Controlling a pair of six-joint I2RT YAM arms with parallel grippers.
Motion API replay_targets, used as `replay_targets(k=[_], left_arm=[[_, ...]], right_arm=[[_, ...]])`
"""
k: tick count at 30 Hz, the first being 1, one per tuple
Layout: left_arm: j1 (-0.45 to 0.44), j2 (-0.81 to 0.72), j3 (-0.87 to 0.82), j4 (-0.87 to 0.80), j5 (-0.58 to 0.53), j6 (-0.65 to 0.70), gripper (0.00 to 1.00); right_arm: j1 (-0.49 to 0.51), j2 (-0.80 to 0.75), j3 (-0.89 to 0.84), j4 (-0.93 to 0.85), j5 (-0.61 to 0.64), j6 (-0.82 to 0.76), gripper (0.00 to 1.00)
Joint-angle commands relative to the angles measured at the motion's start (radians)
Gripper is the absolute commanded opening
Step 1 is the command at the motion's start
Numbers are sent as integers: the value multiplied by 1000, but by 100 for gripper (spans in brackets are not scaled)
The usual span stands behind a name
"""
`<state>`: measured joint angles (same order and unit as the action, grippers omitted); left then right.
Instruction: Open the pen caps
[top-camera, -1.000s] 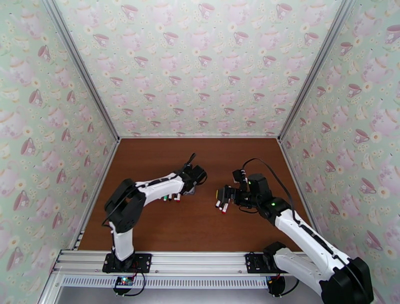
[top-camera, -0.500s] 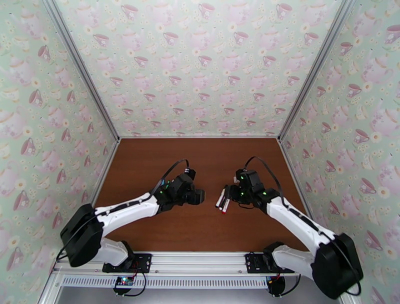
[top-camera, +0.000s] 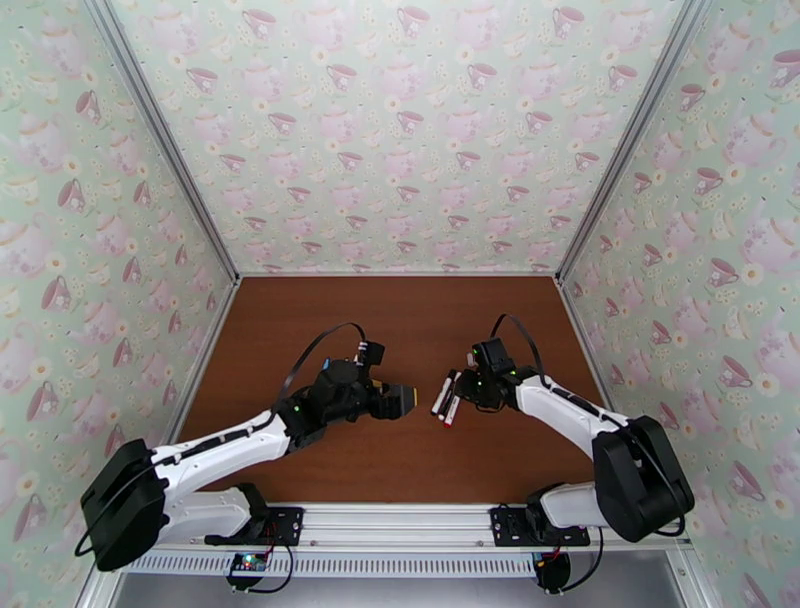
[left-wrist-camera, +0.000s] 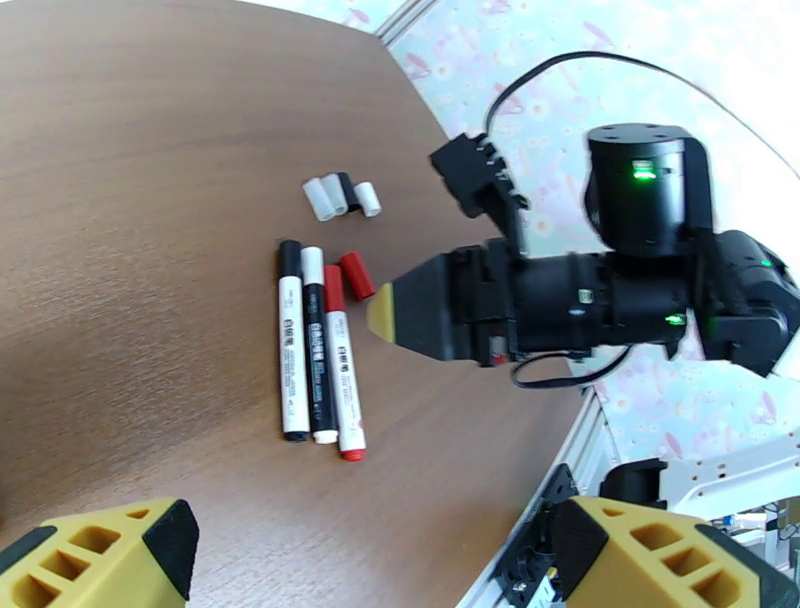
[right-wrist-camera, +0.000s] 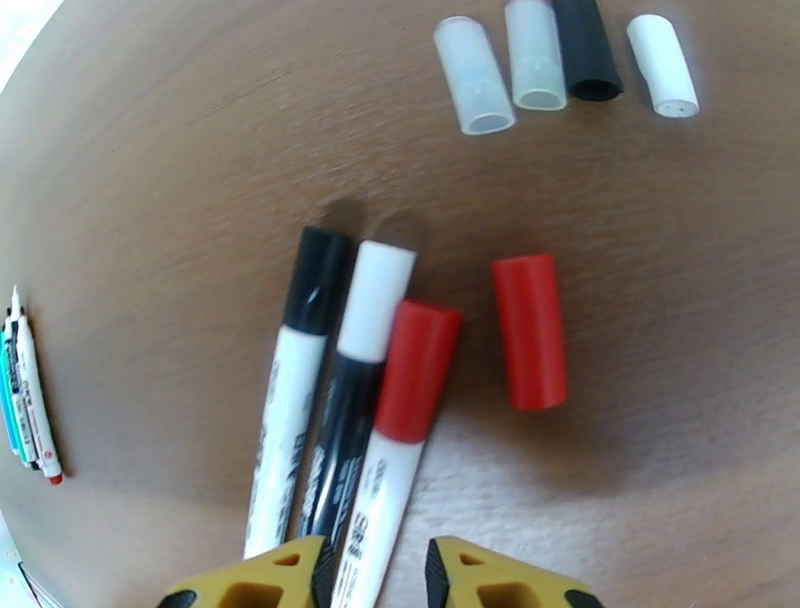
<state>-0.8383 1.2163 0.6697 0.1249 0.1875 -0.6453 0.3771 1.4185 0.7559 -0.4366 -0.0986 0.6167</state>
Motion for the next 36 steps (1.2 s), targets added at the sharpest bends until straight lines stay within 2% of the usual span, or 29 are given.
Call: replay_targets(k=[1,12,25,36], left_arm=[[8,-39,2,28,9,-4,100],[11,-123,-16,-37,-57,7,100],[11,-97,-29,-21,-55,-5,100],[-15,-50,-40,30,-44,-34,100]], right_arm=[[-4,37,40,32,15,-10,31],[-4,121,51,71,10,-5,28],[-2,185,74,87,-6,-26,27],[59,268,152,26,88,-55,28]])
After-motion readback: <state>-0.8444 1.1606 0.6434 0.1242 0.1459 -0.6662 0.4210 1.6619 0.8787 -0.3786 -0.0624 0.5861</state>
